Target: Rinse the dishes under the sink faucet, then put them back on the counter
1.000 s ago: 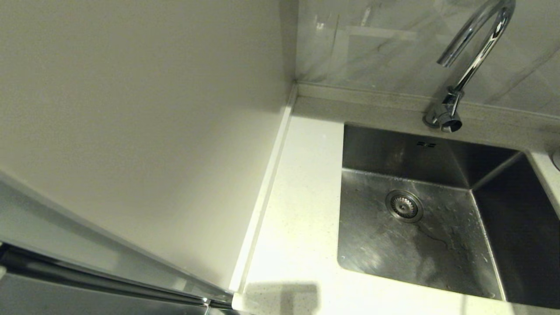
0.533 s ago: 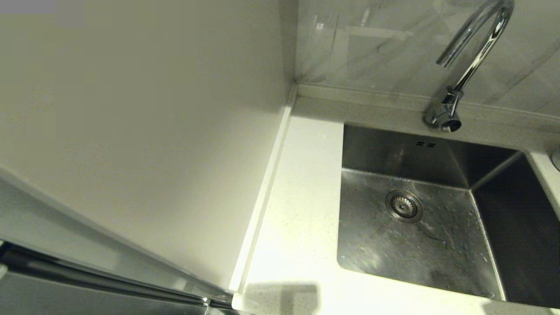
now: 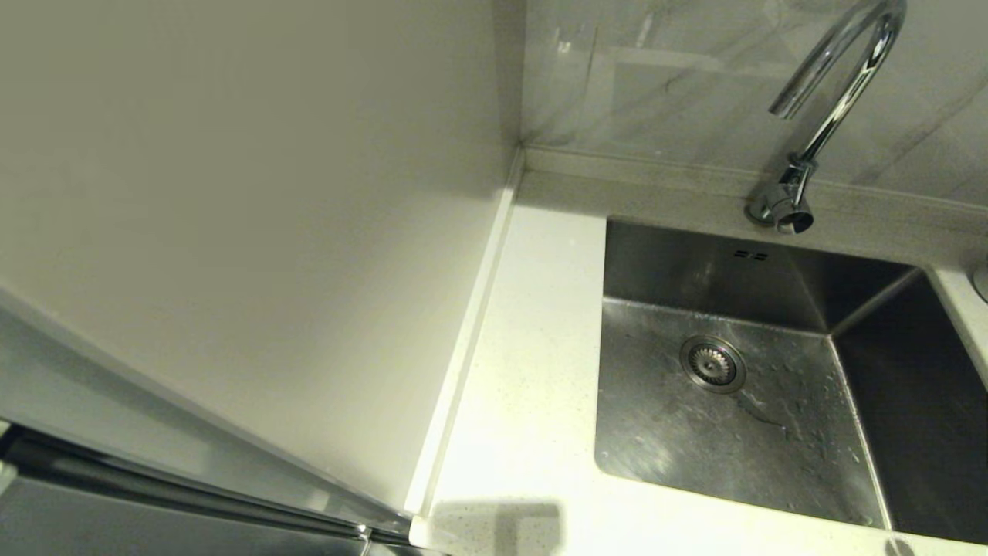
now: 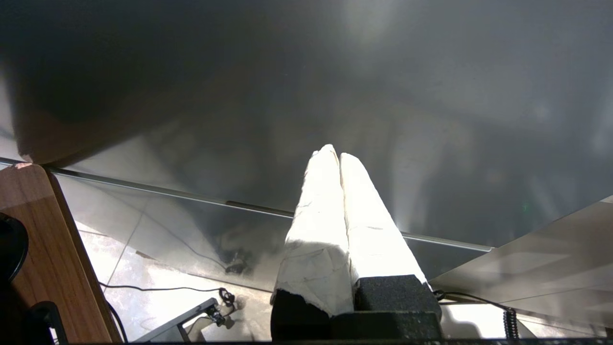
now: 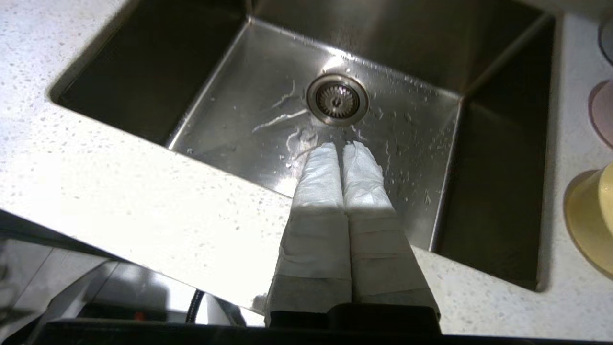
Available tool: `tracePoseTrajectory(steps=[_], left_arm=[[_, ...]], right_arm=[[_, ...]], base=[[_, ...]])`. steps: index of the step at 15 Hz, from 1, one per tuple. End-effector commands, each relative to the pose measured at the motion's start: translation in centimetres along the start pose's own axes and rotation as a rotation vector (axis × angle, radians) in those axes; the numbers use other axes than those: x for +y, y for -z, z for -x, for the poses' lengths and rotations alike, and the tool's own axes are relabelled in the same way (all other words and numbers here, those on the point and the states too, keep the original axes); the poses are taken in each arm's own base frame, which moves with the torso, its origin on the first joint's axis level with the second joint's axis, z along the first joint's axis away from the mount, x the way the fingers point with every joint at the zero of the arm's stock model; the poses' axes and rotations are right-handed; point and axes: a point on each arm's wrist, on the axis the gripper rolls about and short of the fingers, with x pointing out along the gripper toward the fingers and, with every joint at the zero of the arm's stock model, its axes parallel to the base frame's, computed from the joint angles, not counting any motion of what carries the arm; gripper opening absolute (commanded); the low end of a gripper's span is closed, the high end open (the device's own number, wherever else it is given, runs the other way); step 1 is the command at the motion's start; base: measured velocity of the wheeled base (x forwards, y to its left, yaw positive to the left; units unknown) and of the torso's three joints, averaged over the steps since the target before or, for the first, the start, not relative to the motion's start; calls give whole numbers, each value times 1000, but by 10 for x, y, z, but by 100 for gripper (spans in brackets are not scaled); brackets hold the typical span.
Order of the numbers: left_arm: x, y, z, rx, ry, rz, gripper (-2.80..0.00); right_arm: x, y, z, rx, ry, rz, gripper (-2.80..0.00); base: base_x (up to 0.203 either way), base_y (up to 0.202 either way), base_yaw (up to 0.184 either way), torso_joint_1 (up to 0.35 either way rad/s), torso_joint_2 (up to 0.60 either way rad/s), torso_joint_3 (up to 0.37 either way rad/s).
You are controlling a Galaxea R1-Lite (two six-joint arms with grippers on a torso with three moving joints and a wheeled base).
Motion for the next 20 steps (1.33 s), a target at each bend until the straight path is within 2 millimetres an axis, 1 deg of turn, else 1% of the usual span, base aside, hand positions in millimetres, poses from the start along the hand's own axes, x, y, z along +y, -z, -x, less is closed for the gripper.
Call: tracePoseTrajectory(steps=[1, 3, 4, 5, 10, 14, 20], left_arm=[[0, 1, 0, 3, -1, 1, -280], [0, 1, 0, 3, 0, 1, -280], [0, 1, 0, 3, 0, 1, -280], [0, 1, 0, 3, 0, 1, -280], [0, 1, 0, 3, 0, 1, -280], [0, 1, 0, 3, 0, 1, -280], [0, 1, 0, 3, -1, 1, -280]], right_arm=[[4, 27, 9, -56, -12, 3, -280], [6, 49, 12, -74, -2, 2, -280], [6, 54, 14, -87, 15, 1, -280], [6, 60, 15, -49, 19, -1, -280], [6, 60, 15, -60, 22, -2, -280], [6, 60, 15, -57, 35, -89, -280], [6, 60, 15, -57, 39, -95, -280]], base=[[0, 0, 0, 0, 0, 0], [0, 0, 0, 0, 0, 0], [0, 0, 0, 0, 0, 0], [0, 0, 0, 0, 0, 0], [0, 0, 0, 0, 0, 0], [0, 0, 0, 0, 0, 0], [0, 0, 0, 0, 0, 0]])
